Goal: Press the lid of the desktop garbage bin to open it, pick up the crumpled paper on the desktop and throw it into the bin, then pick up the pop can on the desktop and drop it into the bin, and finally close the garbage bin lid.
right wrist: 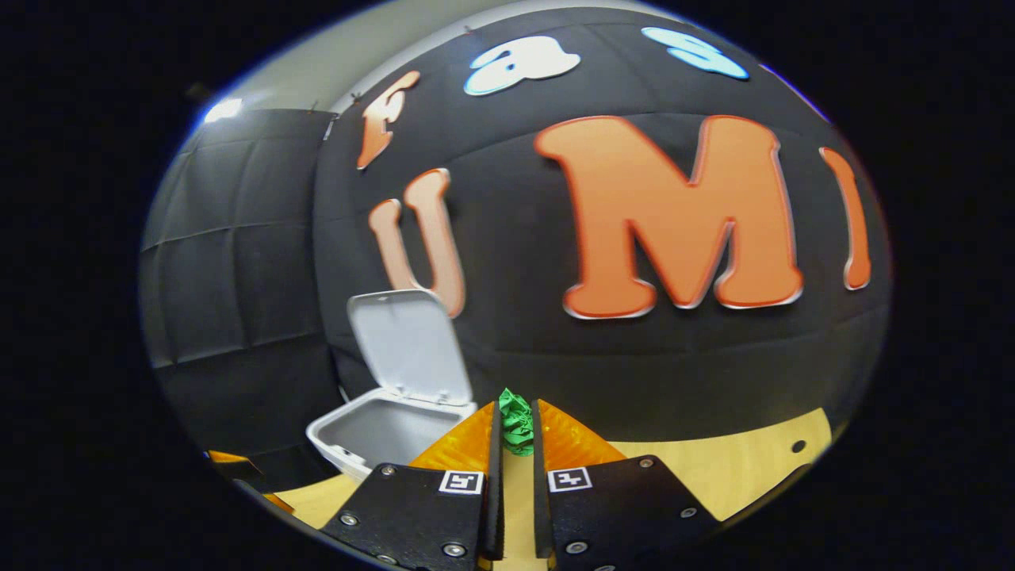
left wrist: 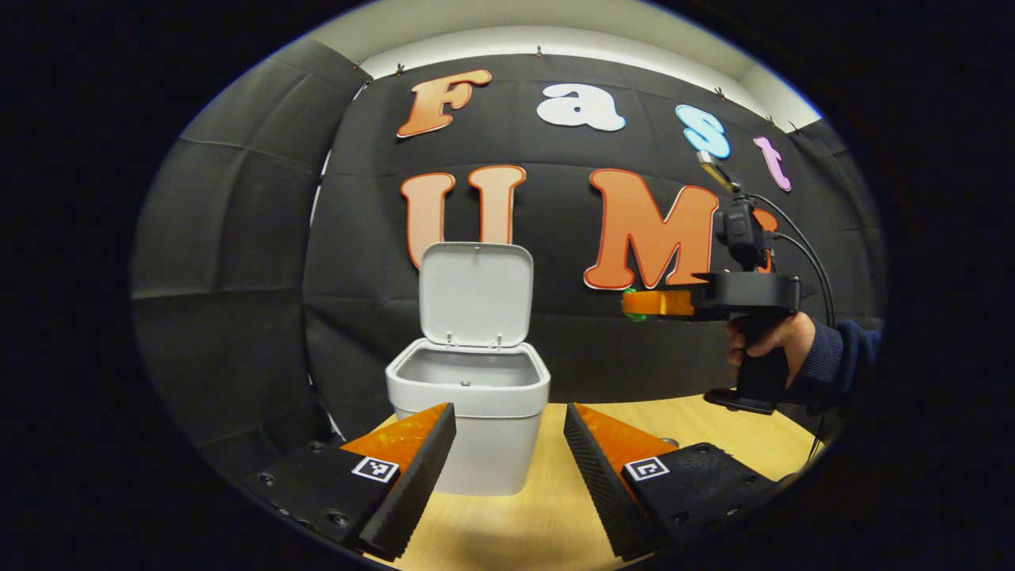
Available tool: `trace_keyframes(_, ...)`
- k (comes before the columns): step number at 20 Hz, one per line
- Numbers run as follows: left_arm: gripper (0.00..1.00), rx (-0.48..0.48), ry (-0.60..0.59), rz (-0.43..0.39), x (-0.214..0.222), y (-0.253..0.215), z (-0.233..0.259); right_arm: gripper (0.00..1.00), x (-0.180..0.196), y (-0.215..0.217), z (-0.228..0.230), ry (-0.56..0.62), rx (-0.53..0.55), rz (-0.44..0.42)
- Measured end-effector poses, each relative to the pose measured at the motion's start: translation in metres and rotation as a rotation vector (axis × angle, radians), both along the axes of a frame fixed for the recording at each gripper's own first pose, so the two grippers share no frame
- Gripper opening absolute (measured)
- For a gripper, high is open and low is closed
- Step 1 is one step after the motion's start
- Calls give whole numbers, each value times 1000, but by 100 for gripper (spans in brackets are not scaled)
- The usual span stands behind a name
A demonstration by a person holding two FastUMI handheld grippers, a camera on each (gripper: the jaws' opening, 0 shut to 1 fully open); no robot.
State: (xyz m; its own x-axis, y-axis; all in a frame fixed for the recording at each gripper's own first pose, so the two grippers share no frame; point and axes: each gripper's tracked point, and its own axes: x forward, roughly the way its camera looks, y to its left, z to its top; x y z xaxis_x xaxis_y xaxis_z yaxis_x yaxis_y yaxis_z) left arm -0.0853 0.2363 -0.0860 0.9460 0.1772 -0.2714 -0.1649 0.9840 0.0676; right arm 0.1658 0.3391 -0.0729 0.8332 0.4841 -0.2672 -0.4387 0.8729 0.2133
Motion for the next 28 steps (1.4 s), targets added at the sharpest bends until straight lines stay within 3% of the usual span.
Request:
trace_keyframes(4,88,15,16,109,-38,46,-3,15,12,96,-15,18,-31,129)
trace_keyframes(7,89,62,46,173,-65,70,-9,17,54,103,-11,1,-33,121)
trace_keyframes(8,89,73,53,186,-70,77,-11,28,66,100,-18,7,-44,124)
trace_keyframes(9,89,73,60,191,-75,78,-15,46,35,108,-37,15,-54,126)
trace_keyframes(11,89,54,69,189,-74,74,-21,75,32,100,-38,18,-51,133)
trace_keyframes(12,89,49,76,182,-71,71,-24,89,29,90,-35,20,-47,126)
trace_keyframes(13,89,50,73,169,-66,65,-25,94,27,77,-28,1,-33,112)
trace_keyframes(16,89,27,73,88,-41,34,-31,95,17,19,-14,-33,-46,43)
trace_keyframes(17,89,18,76,62,-37,21,-37,100,9,-4,-14,-29,-52,24)
trace_keyframes(18,90,14,87,38,-32,9,-42,95,1,-27,-10,-44,-61,8)
trace_keyframes(23,94,11,102,-95,0,-53,-54,94,-38,-158,3,-132,-178,-161)
trace_keyframes(28,93,47,49,-202,34,-112,-39,95,-103,-256,-21,-70,-243,-334)
